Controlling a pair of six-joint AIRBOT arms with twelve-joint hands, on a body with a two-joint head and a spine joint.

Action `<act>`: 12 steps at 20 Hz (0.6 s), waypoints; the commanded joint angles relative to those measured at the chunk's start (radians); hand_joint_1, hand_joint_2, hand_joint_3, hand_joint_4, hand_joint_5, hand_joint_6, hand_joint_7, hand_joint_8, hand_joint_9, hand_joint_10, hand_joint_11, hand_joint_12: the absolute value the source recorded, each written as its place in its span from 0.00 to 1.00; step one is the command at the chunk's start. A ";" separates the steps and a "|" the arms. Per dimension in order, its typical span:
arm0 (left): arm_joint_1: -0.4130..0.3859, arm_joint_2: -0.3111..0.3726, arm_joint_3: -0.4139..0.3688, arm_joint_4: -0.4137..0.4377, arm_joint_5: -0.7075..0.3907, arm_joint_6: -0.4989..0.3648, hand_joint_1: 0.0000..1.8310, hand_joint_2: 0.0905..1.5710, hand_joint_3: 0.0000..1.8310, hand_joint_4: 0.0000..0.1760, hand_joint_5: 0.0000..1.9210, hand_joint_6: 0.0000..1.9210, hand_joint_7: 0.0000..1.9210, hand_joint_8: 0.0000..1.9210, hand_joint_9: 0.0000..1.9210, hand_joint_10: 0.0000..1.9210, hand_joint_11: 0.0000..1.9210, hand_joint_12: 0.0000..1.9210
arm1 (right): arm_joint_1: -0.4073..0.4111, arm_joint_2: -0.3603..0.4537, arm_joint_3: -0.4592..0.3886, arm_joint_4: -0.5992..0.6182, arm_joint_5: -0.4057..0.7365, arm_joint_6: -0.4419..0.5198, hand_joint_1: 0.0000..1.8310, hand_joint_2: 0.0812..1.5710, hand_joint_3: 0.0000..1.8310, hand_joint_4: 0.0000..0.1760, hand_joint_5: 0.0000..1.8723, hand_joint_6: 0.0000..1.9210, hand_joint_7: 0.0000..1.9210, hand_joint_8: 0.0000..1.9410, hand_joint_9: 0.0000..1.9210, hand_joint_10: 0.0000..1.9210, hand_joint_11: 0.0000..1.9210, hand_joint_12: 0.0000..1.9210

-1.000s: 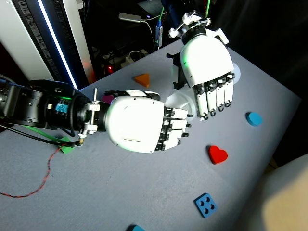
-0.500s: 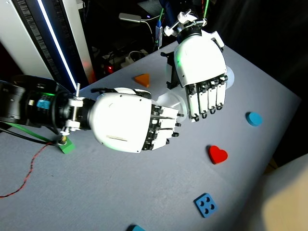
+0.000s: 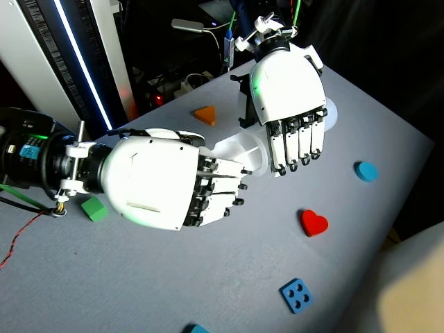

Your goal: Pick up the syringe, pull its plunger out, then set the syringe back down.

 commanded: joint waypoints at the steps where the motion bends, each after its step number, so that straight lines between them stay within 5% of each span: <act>1: 0.000 0.016 0.015 0.076 0.122 0.054 0.75 0.70 0.00 0.00 0.46 0.47 0.49 0.57 0.47 0.69 0.45 0.64 | -0.003 0.021 0.003 0.002 0.159 0.021 0.76 0.66 0.00 0.00 0.51 0.44 0.60 0.37 0.53 0.58 0.51 0.58; 12: 0.002 0.019 0.014 0.076 0.116 0.085 0.75 0.69 0.00 0.00 0.47 0.44 0.51 0.54 0.49 0.66 0.47 0.63 | -0.035 0.067 0.002 0.002 0.200 0.050 0.76 0.67 0.00 0.00 0.51 0.44 0.59 0.40 0.52 0.59 0.51 0.61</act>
